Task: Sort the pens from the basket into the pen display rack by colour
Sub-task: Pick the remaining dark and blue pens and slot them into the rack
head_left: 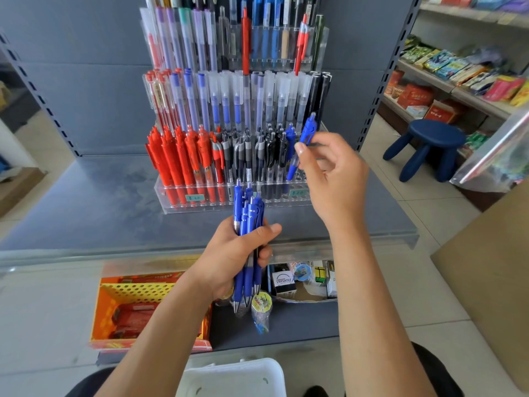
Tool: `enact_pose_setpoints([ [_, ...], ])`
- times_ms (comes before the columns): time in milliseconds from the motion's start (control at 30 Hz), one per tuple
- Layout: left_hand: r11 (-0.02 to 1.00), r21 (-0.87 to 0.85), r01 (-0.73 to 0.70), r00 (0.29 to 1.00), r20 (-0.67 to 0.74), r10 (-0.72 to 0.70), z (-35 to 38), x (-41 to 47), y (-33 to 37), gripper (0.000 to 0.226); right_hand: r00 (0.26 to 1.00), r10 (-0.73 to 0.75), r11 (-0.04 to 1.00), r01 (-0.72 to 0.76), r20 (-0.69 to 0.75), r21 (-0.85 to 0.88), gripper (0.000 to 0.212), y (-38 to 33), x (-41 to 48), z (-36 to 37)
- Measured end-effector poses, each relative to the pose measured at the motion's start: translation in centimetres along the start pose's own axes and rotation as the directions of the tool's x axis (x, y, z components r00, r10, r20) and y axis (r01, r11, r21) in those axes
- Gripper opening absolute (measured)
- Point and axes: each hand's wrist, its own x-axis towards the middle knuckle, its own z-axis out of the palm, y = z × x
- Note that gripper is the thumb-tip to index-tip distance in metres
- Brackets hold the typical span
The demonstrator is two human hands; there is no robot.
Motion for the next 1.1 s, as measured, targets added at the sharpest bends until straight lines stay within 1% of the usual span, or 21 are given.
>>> enact_pose_setpoints([
  [67,1.0,0.002,0.002,1.0,-0.006,-0.002,0.0,0.0,0.0,0.026,0.999,0.033,0.999,-0.032,0.011,-0.043,0.011,0.2,0.1,0.1],
  [133,1.0,0.004,0.0,1.0,-0.001,0.0,0.0,0.0,0.0,0.024,0.998,0.059,0.99,-0.055,0.03,-0.132,0.011,0.5,0.1,0.3],
  [267,1.0,0.012,0.002,1.0,0.009,-0.003,-0.1,0.0,-0.1,0.028,0.991,0.123,0.971,-0.108,0.06,-0.211,0.018,1.0,0.1,0.5],
  [333,1.0,0.016,0.006,1.0,0.009,-0.007,-0.2,0.0,0.0,0.031,0.985,0.154,0.966,-0.132,0.083,-0.22,0.017,1.0,0.2,0.5],
  [400,1.0,0.02,0.004,1.0,0.004,-0.004,-0.1,0.0,0.0,0.031,0.98,0.171,0.963,-0.143,0.104,-0.23,0.012,0.7,0.1,0.4],
  [467,1.0,0.014,0.001,1.0,-0.012,-0.001,-0.1,0.0,-0.1,0.03,0.97,0.216,0.951,-0.184,0.108,-0.249,0.018,0.1,-0.2,0.2],
  [533,1.0,0.012,0.0,0.999,-0.032,0.0,0.0,0.1,-0.2,0.03,0.947,0.278,0.949,-0.245,0.161,-0.197,0.023,-0.9,-0.4,-0.4],
  [567,1.0,0.016,0.001,0.999,-0.045,-0.001,0.0,0.1,-0.2,0.03,0.923,0.297,0.95,-0.262,0.244,-0.168,0.025,-1.5,-0.5,-0.8],
  [600,1.0,0.023,0.0,0.998,-0.056,0.001,0.0,0.2,-0.2,0.03,0.88,0.305,0.951,-0.262,0.363,-0.165,0.029,-2.3,-0.6,-1.2],
  [667,0.999,0.045,-0.013,0.997,-0.073,0.016,0.1,0.3,-0.3,0.029,0.735,0.326,0.945,-0.246,0.595,-0.213,0.04,-3.3,-0.9,-1.7],
  [700,0.998,0.057,-0.021,0.997,-0.077,0.025,0.2,0.2,-0.4,0.027,0.666,0.341,0.94,-0.24,0.663,-0.243,0.04,-3.6,-1.2,-1.6],
  [733,0.997,0.067,-0.032,0.996,-0.082,0.037,0.3,0.2,-0.4,0.023,0.622,0.355,0.935,-0.236,0.698,-0.265,0.038,-3.8,-1.5,-1.5],
  [767,0.996,0.074,-0.043,0.995,-0.09,0.05,0.5,0.2,-0.4,0.017,0.606,0.36,0.933,-0.229,0.709,-0.278,0.035,-3.7,-1.7,-1.3],
  [867,0.995,0.079,-0.059,0.991,-0.117,0.068,1.0,0.1,-0.3,0.013,0.604,0.348,0.938,-0.228,0.717,-0.263,0.025,-3.8,-1.9,-1.2],
  [933,0.995,0.085,-0.059,0.989,-0.127,0.07,1.3,0.1,-0.1,0.024,0.622,0.337,0.941,-0.241,0.707,-0.237,0.024,-3.8,-1.9,-1.5],
  [967,0.995,0.086,-0.057,0.989,-0.128,0.068,1.3,0.0,-0.1,0.032,0.649,0.328,0.944,-0.249,0.686,-0.215,0.024,-3.7,-1.9,-1.5],
  [1033,0.993,0.101,-0.053,0.988,-0.136,0.067,1.3,0.1,0.0,0.041,0.728,0.305,0.95,-0.279,0.613,-0.141,0.024,-3.4,-1.9,-1.6],
  [1067,0.991,0.119,-0.054,0.988,-0.137,0.07,1.3,0.1,-0.1,0.043,0.761,0.301,0.95,-0.291,0.575,-0.112,0.024,-3.3,-1.9,-1.7],
  [1100,0.989,0.137,-0.057,0.987,-0.14,0.076,1.3,0.1,-0.2,0.042,0.775,0.298,0.95,-0.297,0.557,-0.095,0.023,-3.1,-1.8,-1.7],
])
